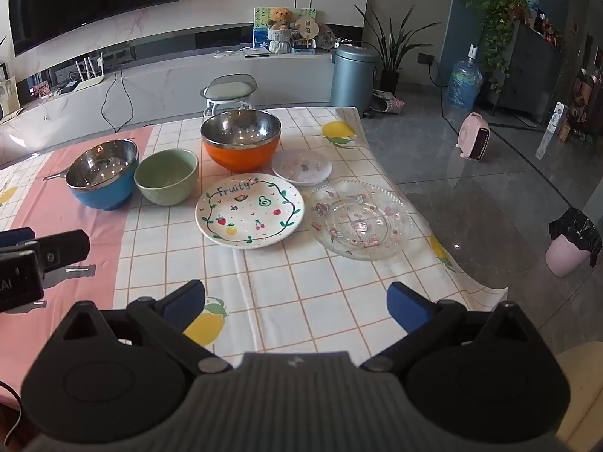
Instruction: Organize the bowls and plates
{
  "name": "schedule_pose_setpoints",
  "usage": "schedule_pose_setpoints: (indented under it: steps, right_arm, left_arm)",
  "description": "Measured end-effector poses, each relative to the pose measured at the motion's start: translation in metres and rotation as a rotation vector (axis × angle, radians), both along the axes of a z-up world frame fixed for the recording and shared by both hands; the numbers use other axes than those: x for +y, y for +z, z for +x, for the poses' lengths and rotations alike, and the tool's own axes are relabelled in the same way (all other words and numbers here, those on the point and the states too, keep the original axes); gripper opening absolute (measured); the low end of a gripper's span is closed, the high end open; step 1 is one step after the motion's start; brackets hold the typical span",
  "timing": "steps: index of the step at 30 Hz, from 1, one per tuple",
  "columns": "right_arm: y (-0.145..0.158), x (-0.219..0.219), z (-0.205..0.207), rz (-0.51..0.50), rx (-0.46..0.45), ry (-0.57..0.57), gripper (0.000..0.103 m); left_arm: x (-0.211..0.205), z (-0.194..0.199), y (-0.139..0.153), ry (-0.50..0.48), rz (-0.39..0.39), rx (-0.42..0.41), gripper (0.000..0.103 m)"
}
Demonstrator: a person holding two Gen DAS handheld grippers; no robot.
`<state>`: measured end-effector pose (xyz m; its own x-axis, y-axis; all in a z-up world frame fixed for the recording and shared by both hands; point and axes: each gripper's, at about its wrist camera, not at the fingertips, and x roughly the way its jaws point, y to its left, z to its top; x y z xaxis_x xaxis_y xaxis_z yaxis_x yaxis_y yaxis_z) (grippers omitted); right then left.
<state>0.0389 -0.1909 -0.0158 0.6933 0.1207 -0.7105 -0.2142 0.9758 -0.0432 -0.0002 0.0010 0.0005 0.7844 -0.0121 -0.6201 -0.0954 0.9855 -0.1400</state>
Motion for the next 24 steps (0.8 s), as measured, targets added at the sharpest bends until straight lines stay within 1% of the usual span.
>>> schedule_pose_setpoints:
  steps: [8,9,14,15,24]
  right_arm:
    - [0.003,0.002,-0.001,0.000,-0.021,-0.004,0.101]
    - [0.002,0.011,0.000,-0.013,0.004,0.005,0.100]
    - [0.008,0.007,-0.001,-0.018,0.007,0.007,0.101]
    - [-0.001,0.010,0.001,-0.021,0.004,0.007,0.101]
    - [-0.003,0.013,0.000,-0.023,0.004,0.013,0.100]
  left_arm:
    - [-0.002,0.000,0.000,-0.005,0.005,0.003,0.089]
    - [-0.002,0.000,0.000,-0.004,0.006,0.003,0.089]
    - [0.002,-0.001,-0.001,0.001,0.011,0.009,0.089]
    - [0.002,-0.001,-0.002,0.002,0.010,0.010,0.089]
    - [0.006,-0.002,-0.002,0.008,0.009,0.018,0.089]
